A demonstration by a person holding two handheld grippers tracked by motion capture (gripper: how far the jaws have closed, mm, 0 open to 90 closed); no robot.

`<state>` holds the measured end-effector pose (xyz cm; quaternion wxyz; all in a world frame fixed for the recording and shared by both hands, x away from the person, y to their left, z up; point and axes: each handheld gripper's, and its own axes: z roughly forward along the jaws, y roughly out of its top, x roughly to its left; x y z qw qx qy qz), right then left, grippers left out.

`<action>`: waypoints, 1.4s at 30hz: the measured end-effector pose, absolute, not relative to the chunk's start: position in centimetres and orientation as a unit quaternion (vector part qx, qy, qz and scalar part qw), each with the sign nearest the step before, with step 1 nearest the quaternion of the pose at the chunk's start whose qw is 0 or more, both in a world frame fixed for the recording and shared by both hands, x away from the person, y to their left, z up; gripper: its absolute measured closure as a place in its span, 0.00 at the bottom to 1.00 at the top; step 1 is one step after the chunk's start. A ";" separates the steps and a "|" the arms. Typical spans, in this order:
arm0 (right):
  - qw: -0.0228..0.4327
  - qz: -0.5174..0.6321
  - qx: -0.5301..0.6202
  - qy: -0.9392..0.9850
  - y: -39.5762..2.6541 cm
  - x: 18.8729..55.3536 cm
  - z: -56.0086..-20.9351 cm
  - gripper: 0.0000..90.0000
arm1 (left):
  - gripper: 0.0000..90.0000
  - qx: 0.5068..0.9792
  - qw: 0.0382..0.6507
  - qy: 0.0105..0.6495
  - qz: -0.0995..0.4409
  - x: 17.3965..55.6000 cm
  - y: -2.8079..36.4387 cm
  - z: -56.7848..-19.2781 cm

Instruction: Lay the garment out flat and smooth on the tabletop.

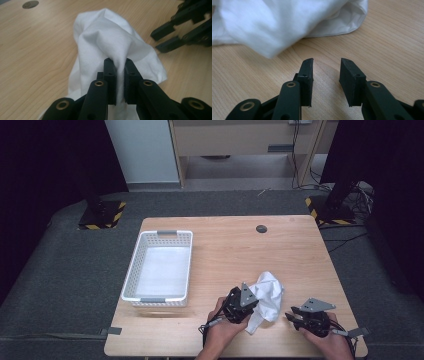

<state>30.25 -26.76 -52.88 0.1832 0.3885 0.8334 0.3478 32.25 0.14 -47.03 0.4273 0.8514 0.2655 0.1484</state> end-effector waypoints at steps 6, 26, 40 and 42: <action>0.179 0.352 0.389 0.833 -26.5 30.3 -52.9 0.71 | 0.94 0.843 0.426 0.309 0.111 33.2 1.5 -48.4; 0.172 0.372 0.364 0.836 -23.9 30.9 -52.7 0.67 | 0.94 0.855 0.375 0.343 0.107 35.2 3.5 -52.1; 0.145 0.375 0.342 0.849 -20.7 33.4 -53.0 0.58 | 0.45 0.841 0.391 0.329 0.178 31.1 4.5 -48.7; 0.139 0.370 0.340 0.853 -20.4 33.4 -53.2 0.57 | 0.44 0.844 0.389 0.323 0.182 30.8 4.3 -48.6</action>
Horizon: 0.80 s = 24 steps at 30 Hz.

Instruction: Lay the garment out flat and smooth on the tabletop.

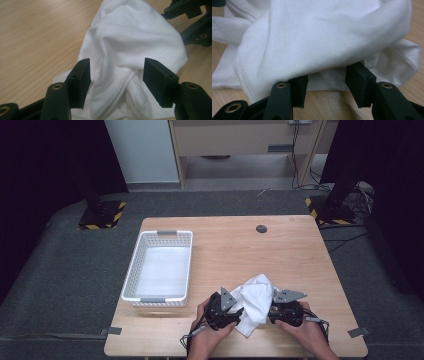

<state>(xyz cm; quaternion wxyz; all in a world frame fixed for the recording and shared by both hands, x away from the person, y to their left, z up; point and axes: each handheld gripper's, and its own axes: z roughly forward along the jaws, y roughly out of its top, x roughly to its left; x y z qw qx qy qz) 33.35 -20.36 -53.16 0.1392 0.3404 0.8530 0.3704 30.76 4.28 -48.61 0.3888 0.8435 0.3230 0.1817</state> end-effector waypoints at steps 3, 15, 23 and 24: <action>0.137 0.373 0.342 0.851 -20.3 33.3 -53.3 0.57 | 0.43 0.852 0.379 0.310 0.183 30.7 3.5 -48.9; 0.146 0.382 0.338 0.847 -20.9 32.2 -53.4 0.88 | 0.93 0.852 0.381 0.320 0.167 33.1 3.2 -49.5; 0.140 0.387 0.338 0.846 -21.8 32.3 -53.5 0.96 | 0.95 0.834 0.398 0.343 0.169 33.3 4.7 -48.0; 0.140 0.387 0.338 0.846 -21.8 32.3 -53.5 0.96 | 0.95 0.832 0.396 0.349 0.170 33.5 5.1 -48.0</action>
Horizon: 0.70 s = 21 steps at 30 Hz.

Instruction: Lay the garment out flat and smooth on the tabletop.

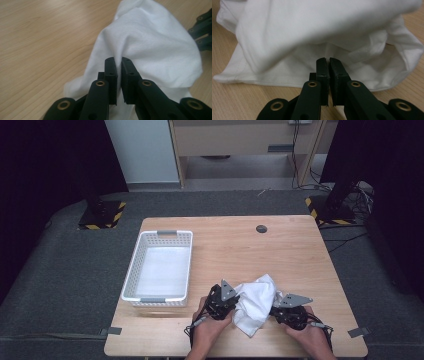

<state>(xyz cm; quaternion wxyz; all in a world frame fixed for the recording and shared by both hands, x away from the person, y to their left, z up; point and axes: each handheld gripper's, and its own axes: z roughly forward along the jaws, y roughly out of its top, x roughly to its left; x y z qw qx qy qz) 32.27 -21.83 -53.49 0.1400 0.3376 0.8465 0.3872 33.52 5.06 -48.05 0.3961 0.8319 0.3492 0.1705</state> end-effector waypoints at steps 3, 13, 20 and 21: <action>0.133 0.386 0.340 0.847 -22.5 32.4 -53.4 0.96 | 0.95 0.827 0.386 0.373 0.165 34.4 6.2 -48.6; 0.126 0.380 0.357 0.844 -24.0 32.4 -53.3 0.95 | 0.95 0.850 0.336 0.375 0.154 35.5 6.4 -51.5; 0.129 0.377 0.364 0.842 -24.4 32.4 -53.2 0.94 | 0.87 0.845 0.341 0.382 0.153 35.4 6.4 -51.6; 0.131 0.375 0.364 0.842 -24.5 32.4 -53.2 0.94 | 0.85 0.845 0.342 0.380 0.156 35.3 6.3 -51.5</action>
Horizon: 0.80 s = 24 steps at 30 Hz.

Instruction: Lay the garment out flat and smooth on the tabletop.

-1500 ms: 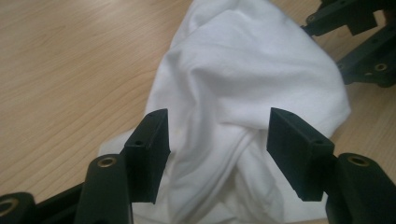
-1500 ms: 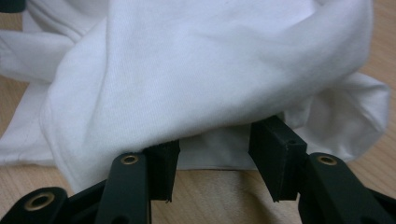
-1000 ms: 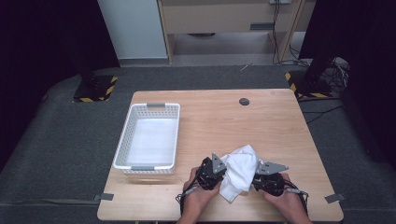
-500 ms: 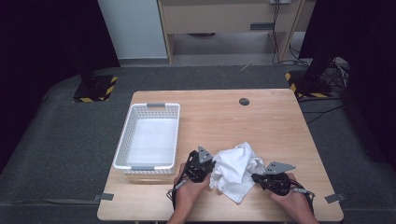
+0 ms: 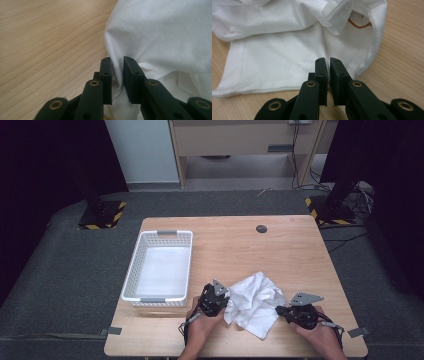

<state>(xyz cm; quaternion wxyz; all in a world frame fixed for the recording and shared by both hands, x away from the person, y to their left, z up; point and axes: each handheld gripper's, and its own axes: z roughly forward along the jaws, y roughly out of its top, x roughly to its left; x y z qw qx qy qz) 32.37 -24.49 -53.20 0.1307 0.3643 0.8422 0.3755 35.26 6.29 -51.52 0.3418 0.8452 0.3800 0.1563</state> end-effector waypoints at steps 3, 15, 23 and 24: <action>0.137 0.372 0.365 0.842 -24.7 32.4 -53.2 0.93 | 0.78 0.845 0.341 0.380 0.160 35.1 6.2 -51.3; 0.164 0.390 0.380 0.822 -25.5 31.7 -52.4 0.74 | 0.55 0.833 0.387 0.353 0.182 33.1 4.7 -47.7; 0.167 0.392 0.375 0.823 -24.7 31.6 -52.5 0.62 | 0.50 0.840 0.411 0.312 0.169 31.7 2.0 -46.3; 0.167 0.392 0.375 0.823 -24.7 31.6 -52.5 0.62 | 0.49 0.840 0.411 0.312 0.169 31.7 2.0 -46.3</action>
